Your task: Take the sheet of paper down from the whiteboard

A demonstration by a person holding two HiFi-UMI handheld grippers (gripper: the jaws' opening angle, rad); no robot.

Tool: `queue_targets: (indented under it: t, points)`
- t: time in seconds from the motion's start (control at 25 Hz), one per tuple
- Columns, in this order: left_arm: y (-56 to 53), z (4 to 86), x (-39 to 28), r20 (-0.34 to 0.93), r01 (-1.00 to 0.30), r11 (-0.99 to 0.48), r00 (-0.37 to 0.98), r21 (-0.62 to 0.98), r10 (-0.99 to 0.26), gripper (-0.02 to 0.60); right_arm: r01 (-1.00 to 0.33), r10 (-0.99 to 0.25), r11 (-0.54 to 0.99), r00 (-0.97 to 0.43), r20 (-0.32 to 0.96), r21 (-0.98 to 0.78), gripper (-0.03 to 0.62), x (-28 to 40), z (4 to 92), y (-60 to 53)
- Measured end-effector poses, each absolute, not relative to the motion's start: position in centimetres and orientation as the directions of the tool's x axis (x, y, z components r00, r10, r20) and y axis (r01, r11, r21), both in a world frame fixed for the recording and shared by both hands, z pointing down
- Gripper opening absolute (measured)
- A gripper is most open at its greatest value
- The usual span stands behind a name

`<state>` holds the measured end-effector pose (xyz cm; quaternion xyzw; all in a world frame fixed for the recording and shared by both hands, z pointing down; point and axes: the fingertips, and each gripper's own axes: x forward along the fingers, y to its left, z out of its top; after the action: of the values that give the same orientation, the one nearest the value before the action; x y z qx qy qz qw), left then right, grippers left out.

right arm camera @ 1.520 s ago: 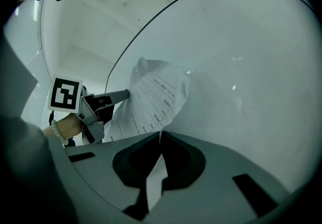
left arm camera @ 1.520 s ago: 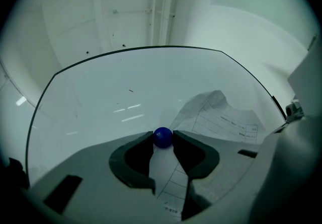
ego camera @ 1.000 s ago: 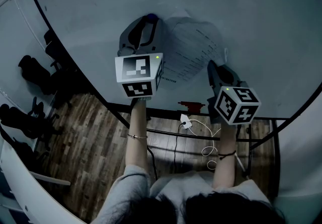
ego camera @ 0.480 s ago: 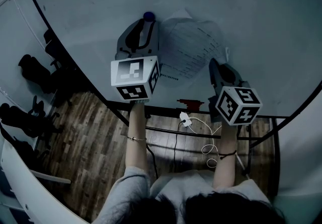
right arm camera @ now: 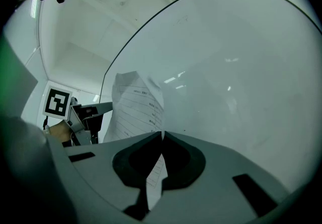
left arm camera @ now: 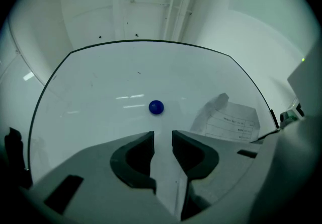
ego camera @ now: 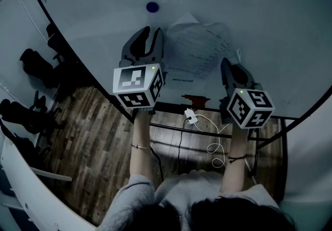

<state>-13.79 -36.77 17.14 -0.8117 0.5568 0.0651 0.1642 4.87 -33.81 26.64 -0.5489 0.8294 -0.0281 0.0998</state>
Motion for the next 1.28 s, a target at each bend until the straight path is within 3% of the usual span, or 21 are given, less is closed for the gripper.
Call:
queue_targets:
  t: [0.68, 1.28]
  points:
    - [-35.4, 24.3, -15.6, -0.149, -0.942, -0.322, 0.334, -0.095, -0.931, 0.021, -0.871, -0.881, 0.472, -0.461, -0.107, -0.134, 0.0, 3.0, 28.7, -33.5]
    - [-34.3, 29.3, -18.9, -0.039, -0.95, -0.311, 0.312, -0.019, -0.949, 0.006, -0.871, -0.879, 0.477, -0.47, -0.086, -0.119, 0.0, 1.1, 29.3, -33.4]
